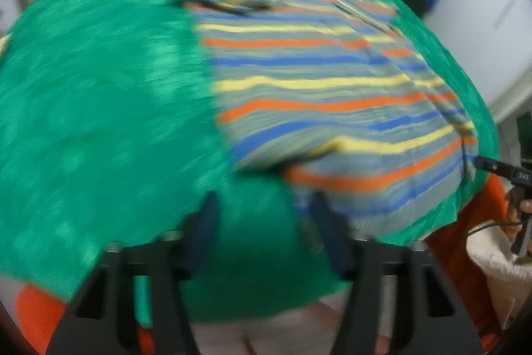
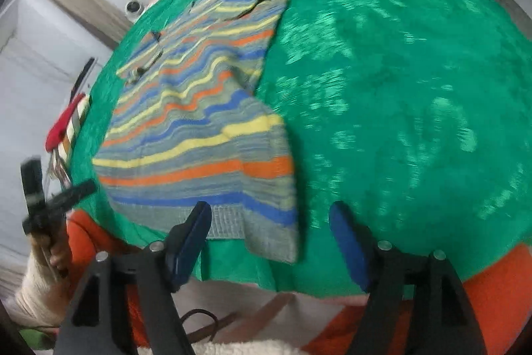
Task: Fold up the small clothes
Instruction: 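Grasp the sweater hem with the left gripper while the right gripper grasps the hem beside it, then pull the sweater hem with both grippers to spread it flat on the bed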
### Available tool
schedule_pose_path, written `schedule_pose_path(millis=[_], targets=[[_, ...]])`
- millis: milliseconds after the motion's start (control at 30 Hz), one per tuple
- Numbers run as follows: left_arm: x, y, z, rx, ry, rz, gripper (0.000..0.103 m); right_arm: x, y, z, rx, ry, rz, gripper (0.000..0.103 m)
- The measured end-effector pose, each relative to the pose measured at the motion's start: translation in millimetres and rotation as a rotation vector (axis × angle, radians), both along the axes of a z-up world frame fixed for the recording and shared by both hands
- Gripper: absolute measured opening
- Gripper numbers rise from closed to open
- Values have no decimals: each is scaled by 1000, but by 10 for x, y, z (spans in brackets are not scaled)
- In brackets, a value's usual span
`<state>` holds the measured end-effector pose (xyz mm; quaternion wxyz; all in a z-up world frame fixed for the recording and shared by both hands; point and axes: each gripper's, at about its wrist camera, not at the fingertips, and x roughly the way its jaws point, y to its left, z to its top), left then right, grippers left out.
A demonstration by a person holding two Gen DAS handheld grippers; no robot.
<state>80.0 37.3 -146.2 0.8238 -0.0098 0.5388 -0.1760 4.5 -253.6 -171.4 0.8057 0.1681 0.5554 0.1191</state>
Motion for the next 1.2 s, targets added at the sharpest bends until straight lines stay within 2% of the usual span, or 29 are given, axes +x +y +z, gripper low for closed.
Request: schedule_pose_path(millis=[33, 67, 133, 200, 267, 333, 433, 500, 567, 600, 667, 733, 800, 833, 900, 967, 1033, 1100, 1200], targets=[[68, -101, -1, -2, -7, -24, 22, 31, 45, -41, -11, -2, -2, 73], [116, -247, 68, -26, -25, -56, 21, 57, 88, -62, -25, -13, -10, 73], [295, -423, 237, -162, -49, -107, 21, 87, 102, -102, -43, -42, -14, 73], [406, -466, 424, -358, -45, -144, 21, 142, 126, -112, -53, -67, -25, 74], [423, -402, 519, -427, -65, -142, 21, 135, 102, -109, -42, -77, -43, 74], [371, -271, 507, -396, -73, -127, 21, 115, 64, -103, -29, -82, -51, 73], [376, -162, 293, -334, -22, -84, 21, 74, 21, -112, -15, -95, -54, 73], [294, -98, 224, -338, 6, -66, 21, 91, 60, -133, -26, -100, -51, 73], [255, -140, 244, -348, -3, -70, 21, 84, 83, -136, -38, -105, -43, 78], [276, -208, 278, -341, -10, -75, 24, 91, 109, -131, -46, -107, -40, 78], [379, -371, 253, -303, -13, -69, 42, 113, 163, -109, -63, -104, -32, 79], [473, -520, 142, -262, 15, -76, 42, 102, 152, -64, -59, -106, -21, 78], [515, -658, -30, -217, 74, -81, 26, 70, 88, -12, -45, -109, -23, 78], [516, -675, -73, -201, 81, -75, 10, 59, 51, -5, -43, -108, -29, 76], [462, -614, -68, -206, 92, -55, 7, 68, -14, -44, -27, -82, -17, 58], [338, -414, 64, -237, 108, -32, 6, 88, -3, -86, -21, -41, 33, 6], [125, -175, 266, -223, 94, -32, 6, 53, 14, -23, -1, -29, 72, 6], [-123, 85, 418, -163, 83, -18, 6, -5, 10, 112, 61, -22, 104, 6], [-348, 373, 311, -87, 125, 19, 6, -54, 1, 211, 79, -23, 110, 6]])
